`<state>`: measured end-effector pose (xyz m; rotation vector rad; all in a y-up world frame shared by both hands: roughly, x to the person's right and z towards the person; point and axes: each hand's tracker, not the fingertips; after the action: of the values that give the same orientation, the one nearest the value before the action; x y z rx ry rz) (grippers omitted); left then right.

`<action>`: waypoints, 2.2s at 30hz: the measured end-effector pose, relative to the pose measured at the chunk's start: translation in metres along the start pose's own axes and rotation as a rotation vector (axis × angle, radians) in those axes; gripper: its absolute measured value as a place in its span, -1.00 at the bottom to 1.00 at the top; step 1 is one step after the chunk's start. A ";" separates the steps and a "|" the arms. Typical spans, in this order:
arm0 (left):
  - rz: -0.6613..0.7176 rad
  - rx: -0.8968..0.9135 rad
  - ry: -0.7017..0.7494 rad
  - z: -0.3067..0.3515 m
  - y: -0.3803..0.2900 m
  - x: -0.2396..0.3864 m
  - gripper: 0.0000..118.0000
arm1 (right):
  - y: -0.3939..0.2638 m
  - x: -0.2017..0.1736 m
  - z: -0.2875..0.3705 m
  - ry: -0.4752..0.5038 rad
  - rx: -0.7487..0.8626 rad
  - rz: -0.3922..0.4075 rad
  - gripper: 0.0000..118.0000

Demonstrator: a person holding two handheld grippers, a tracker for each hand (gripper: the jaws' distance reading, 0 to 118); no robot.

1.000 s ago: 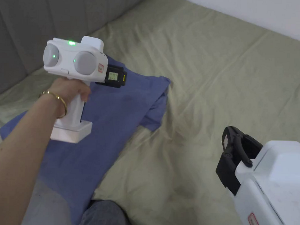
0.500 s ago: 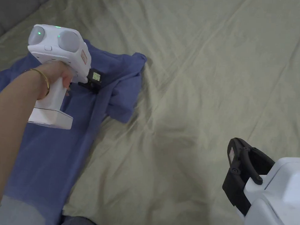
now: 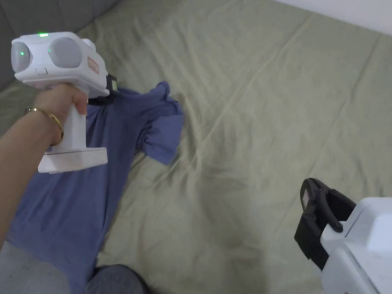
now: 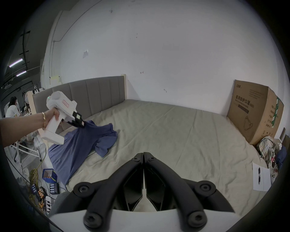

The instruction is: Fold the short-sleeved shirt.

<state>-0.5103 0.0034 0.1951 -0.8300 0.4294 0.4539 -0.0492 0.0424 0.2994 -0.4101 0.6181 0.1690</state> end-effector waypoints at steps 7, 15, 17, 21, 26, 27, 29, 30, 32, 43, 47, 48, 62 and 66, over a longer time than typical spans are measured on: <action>-0.107 0.298 -0.041 0.147 0.021 0.030 -1.00 | 0.004 0.000 0.071 -0.027 0.098 0.019 -1.00; -0.231 0.613 -0.240 0.337 0.036 0.120 -1.00 | -0.013 0.014 0.145 -0.119 0.165 -0.015 -1.00; -0.275 0.673 -0.287 0.376 0.043 0.151 -1.00 | -0.015 0.021 0.163 -0.162 0.190 -0.018 -1.00; -0.366 0.771 -0.322 0.423 0.053 0.207 -1.00 | -0.013 0.036 0.191 -0.243 0.238 -0.039 -1.00; -0.345 0.748 -0.455 0.443 0.066 0.266 -1.00 | -0.012 0.052 0.223 -0.335 0.293 -0.070 -1.00; -0.342 0.740 -0.474 0.441 0.065 0.275 -1.00 | -0.013 0.055 0.227 -0.349 0.299 -0.071 -1.00; -0.371 0.718 -0.477 0.429 0.058 0.300 -1.00 | -0.015 0.060 0.236 -0.373 0.300 -0.083 -1.00; -0.396 0.704 -0.473 0.421 0.052 0.310 -1.00 | -0.017 0.063 0.240 -0.381 0.302 -0.088 -1.00; -0.471 0.664 -0.446 0.394 0.030 0.334 -1.00 | -0.022 0.069 0.244 -0.411 0.298 -0.097 -1.00; -0.684 0.099 -0.365 0.151 -0.154 0.379 -1.00 | -0.043 0.099 0.242 -0.472 0.241 -0.152 -1.00; -0.732 -0.113 -0.282 0.082 -0.233 0.363 -1.00 | -0.047 0.108 0.231 -0.484 0.211 -0.176 -1.00; -0.727 -0.159 -0.272 0.071 -0.247 0.357 -1.00 | -0.048 0.109 0.228 -0.484 0.208 -0.178 -1.00; -0.519 0.037 -0.428 0.095 -0.227 0.302 0.75 | -0.044 0.105 0.204 -0.440 0.177 -0.158 -1.00; -0.424 0.336 -0.485 0.161 -0.184 0.274 0.90 | -0.032 0.101 0.197 -0.421 0.212 -0.135 -1.00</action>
<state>-0.1558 0.0781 0.2574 -0.4431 -0.1224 0.1679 0.1443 0.1000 0.3953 -0.1996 0.1899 0.0565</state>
